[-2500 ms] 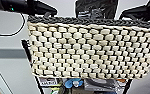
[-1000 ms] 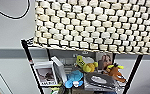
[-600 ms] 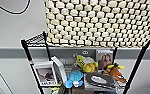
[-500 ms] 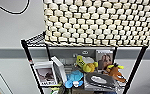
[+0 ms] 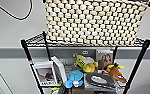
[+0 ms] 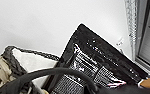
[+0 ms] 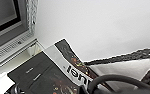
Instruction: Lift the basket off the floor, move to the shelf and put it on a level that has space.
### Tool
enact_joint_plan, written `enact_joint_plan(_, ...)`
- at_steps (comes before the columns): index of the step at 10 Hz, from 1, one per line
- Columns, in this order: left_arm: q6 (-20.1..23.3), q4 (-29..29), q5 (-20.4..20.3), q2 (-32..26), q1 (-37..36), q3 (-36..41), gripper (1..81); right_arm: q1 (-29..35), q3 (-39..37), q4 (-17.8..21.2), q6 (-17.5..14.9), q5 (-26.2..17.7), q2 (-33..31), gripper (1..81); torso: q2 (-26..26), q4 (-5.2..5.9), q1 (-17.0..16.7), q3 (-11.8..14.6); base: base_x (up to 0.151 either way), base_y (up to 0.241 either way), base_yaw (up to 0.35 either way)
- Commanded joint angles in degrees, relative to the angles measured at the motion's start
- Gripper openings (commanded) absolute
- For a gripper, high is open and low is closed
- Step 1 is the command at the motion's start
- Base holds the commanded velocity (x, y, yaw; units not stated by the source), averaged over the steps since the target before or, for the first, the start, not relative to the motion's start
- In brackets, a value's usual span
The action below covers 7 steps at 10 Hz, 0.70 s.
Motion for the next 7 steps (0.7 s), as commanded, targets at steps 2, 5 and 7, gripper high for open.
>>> enact_joint_plan(2,0.94,4.5,-4.73,4.7,-5.68,-7.31,1.0,6.2,-7.13,2.17,-6.34,5.62,7.7,1.0,0.02,0.0,0.02,-0.02,0.0,0.0,0.0)
enact_joint_plan(5,1.73,6.18,-3.59,5.85,-4.09,-12.07,1.0,6.03,-11.98,1.99,-8.81,4.29,8.93,1.0,0.02,0.0,0.02,-0.02,0.0,0.0,0.0)
enact_joint_plan(7,3.66,6.18,-2.18,7.07,-3.22,-15.49,1.0,5.41,-18.11,1.82,-11.0,1.05,10.24,1.0,0.04,0.0,0.07,-0.05,0.0,0.0,0.0)
